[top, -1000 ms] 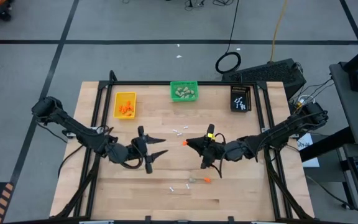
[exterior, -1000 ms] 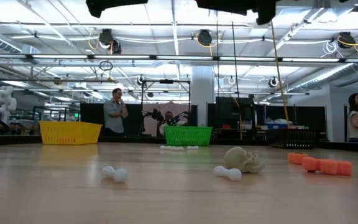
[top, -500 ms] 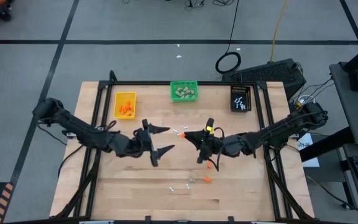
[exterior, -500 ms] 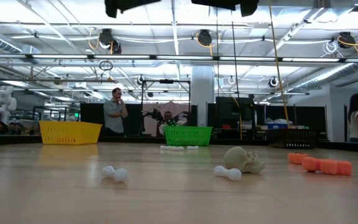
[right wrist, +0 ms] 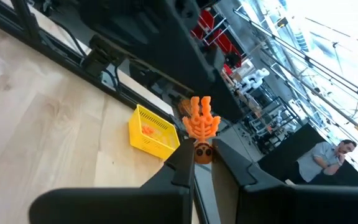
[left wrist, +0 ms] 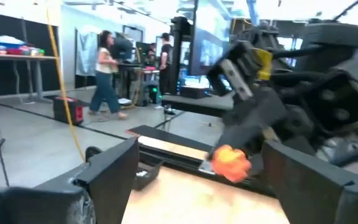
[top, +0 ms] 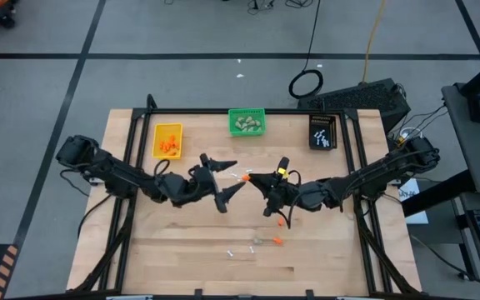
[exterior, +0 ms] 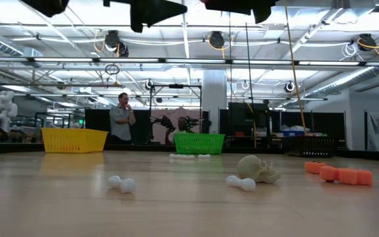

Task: Sort Halloween decoration
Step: Put the skeleton toy into the yellow bin

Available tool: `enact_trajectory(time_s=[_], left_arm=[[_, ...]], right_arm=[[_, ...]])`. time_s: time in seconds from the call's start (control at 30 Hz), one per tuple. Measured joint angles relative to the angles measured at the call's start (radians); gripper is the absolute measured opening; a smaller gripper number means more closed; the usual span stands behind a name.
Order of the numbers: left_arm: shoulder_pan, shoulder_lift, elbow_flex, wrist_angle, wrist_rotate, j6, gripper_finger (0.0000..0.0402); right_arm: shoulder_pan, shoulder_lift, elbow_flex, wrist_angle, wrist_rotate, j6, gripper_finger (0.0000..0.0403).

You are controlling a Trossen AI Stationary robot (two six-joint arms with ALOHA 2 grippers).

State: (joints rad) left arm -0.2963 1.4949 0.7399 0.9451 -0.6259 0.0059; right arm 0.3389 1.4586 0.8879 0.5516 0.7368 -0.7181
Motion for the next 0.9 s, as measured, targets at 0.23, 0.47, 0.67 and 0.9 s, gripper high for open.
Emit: enact_trajectory(time_s=[0.23,0.47,0.67,0.9], left_arm=[[0.036,0.047,0.002,0.026,0.05,-0.049,0.0301],[0.035,0.084,0.043,0.025,0.076,-0.049,0.0274],[0.042,0.116,0.084,0.014,0.075,-0.052,0.0244],[0.049,0.12,0.087,0.011,0.065,-0.052,0.0193]], right_arm=[[0.0,0.0,0.0,-0.003,0.0,-0.002,0.0019],[0.0,0.0,0.0,-0.005,0.03,-0.003,0.0019],[0.0,0.0,0.0,-0.011,0.052,-0.003,0.0019],[0.0,0.0,-0.001,-0.019,0.053,-0.002,0.0019]])
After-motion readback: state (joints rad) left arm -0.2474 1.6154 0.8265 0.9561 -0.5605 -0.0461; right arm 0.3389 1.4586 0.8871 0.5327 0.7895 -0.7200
